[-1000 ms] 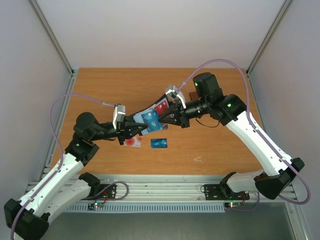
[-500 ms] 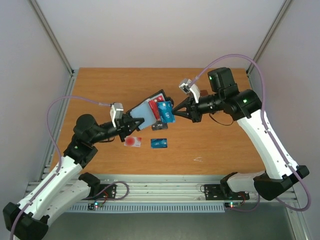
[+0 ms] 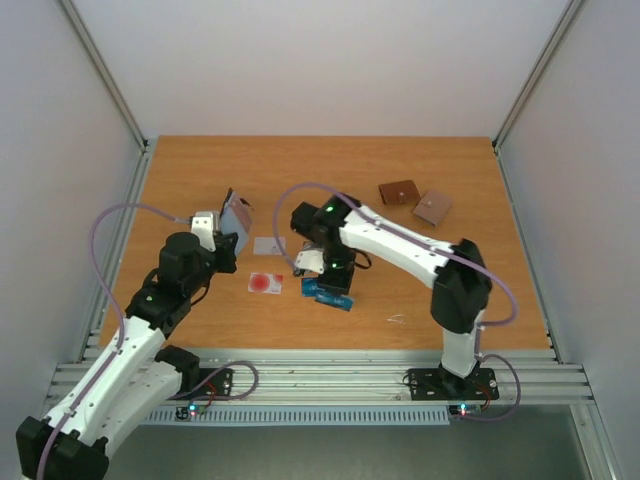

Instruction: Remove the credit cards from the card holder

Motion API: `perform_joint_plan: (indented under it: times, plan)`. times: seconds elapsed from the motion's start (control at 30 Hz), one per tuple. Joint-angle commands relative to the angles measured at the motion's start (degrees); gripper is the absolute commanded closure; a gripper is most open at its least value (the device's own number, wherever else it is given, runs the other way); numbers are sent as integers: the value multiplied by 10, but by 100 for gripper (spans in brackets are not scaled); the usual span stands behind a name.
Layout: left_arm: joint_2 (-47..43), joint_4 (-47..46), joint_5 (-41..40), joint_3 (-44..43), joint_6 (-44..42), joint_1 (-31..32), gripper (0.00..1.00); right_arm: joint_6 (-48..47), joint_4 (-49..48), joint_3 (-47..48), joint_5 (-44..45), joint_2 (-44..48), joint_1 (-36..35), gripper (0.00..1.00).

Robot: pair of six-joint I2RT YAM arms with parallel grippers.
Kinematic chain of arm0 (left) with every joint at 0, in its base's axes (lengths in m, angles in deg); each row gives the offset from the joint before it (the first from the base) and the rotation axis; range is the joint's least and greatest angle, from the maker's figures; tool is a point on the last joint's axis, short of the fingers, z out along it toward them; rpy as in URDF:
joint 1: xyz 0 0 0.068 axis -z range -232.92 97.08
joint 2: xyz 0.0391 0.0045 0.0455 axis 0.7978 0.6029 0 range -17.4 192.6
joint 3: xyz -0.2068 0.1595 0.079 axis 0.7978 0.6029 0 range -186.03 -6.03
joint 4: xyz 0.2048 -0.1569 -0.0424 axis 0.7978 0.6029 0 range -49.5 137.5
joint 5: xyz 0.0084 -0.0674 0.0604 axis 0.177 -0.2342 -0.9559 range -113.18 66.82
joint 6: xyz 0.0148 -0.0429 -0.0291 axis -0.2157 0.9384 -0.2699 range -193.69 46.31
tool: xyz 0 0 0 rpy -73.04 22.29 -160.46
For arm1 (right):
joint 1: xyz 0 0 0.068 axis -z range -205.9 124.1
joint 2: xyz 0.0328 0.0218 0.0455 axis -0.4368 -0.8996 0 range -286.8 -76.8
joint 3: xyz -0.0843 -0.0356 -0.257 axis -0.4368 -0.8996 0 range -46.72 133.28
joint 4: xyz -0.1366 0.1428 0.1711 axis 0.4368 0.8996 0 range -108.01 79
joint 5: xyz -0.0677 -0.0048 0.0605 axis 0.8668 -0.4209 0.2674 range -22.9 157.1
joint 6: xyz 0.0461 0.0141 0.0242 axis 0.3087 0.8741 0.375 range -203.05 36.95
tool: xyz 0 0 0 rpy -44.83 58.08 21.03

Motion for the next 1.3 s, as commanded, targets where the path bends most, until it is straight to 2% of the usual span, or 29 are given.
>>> perform_joint_plan:
  times: [0.0, 0.13, 0.4, 0.53, 0.97, 1.13, 1.27]
  plan:
    - [-20, -6, -34, 3, 9, -15, 100, -40, 26, 37, 64, -53, -24, 99]
    - [-25, -15, -19, 13, 16, -22, 100, -65, -16, 52, 58, -106, -39, 99]
    - [-33, -10, -30, 17, 9, -24, 100, -106, -30, 92, 87, -195, -40, 99]
    - [-37, -13, -22, 22, 13, -26, 100, -108, -33, 109, 84, -215, -39, 99]
    - [-32, -26, -14, 22, 13, -27, 100, -118, -56, 143, 164, -246, -34, 99]
    - [-28, -26, -14, 22, 13, -28, 100, -114, -75, 144, 196, -246, -32, 96]
    - [-24, -29, -14, 21, 13, -27, 100, -105, -106, 146, 255, -245, -32, 86]
